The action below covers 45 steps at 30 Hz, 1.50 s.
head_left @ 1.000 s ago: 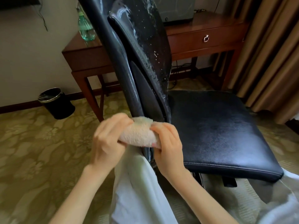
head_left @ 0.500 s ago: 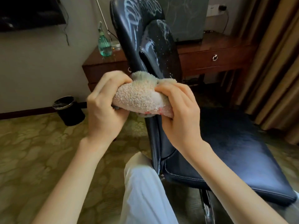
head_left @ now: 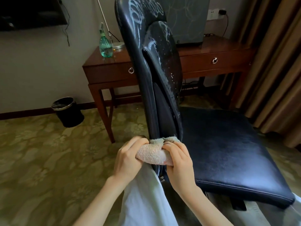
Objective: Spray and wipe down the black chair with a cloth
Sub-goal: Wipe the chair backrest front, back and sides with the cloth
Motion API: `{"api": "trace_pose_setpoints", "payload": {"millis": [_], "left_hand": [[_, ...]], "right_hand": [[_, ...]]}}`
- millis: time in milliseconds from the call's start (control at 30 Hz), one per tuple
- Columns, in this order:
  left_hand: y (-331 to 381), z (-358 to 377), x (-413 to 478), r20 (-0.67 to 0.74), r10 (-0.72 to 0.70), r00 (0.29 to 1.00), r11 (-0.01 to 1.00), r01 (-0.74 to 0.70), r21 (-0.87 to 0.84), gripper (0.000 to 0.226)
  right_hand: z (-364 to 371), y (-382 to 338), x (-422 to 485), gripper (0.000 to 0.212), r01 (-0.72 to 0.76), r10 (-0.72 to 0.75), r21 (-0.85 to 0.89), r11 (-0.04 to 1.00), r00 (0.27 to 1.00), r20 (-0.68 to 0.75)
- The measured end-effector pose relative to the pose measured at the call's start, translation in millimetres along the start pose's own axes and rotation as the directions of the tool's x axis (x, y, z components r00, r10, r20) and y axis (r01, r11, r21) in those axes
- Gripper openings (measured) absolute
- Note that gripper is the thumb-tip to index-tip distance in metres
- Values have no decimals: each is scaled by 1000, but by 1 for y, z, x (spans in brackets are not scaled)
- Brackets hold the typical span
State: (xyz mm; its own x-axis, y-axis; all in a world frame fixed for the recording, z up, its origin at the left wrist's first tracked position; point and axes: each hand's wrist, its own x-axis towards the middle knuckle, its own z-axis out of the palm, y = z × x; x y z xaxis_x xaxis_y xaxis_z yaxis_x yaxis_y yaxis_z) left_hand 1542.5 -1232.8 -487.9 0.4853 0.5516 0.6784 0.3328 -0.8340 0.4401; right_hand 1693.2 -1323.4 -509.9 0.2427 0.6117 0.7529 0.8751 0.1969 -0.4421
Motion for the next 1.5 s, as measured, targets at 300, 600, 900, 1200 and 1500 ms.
{"api": "trace_pose_setpoints", "payload": {"millis": [300, 600, 900, 1200, 1500], "left_hand": [[66, -96, 125, -361, 247, 899, 964, -191, 184, 19], [62, -111, 130, -285, 253, 925, 959, -201, 197, 29], [43, -65, 81, -239, 117, 964, 993, -112, 34, 35], [1, -13, 15, -38, -6, 999, 1000, 6, 0, 68], [20, -20, 22, -135, 8, 991, 1000, -8, 1, 52]], "right_hand": [[-52, -83, 134, 35, 85, -34, 158, 984, 953, -301], [-58, -95, 144, 50, -16, 34, 118, 993, 988, -151], [-39, -75, 100, 59, -116, 147, 220, 968, 980, -131], [-3, -35, 18, 64, -334, 346, 214, 918, 938, -21], [-8, -55, 22, 63, -415, 471, 338, 845, 877, -98]]}}
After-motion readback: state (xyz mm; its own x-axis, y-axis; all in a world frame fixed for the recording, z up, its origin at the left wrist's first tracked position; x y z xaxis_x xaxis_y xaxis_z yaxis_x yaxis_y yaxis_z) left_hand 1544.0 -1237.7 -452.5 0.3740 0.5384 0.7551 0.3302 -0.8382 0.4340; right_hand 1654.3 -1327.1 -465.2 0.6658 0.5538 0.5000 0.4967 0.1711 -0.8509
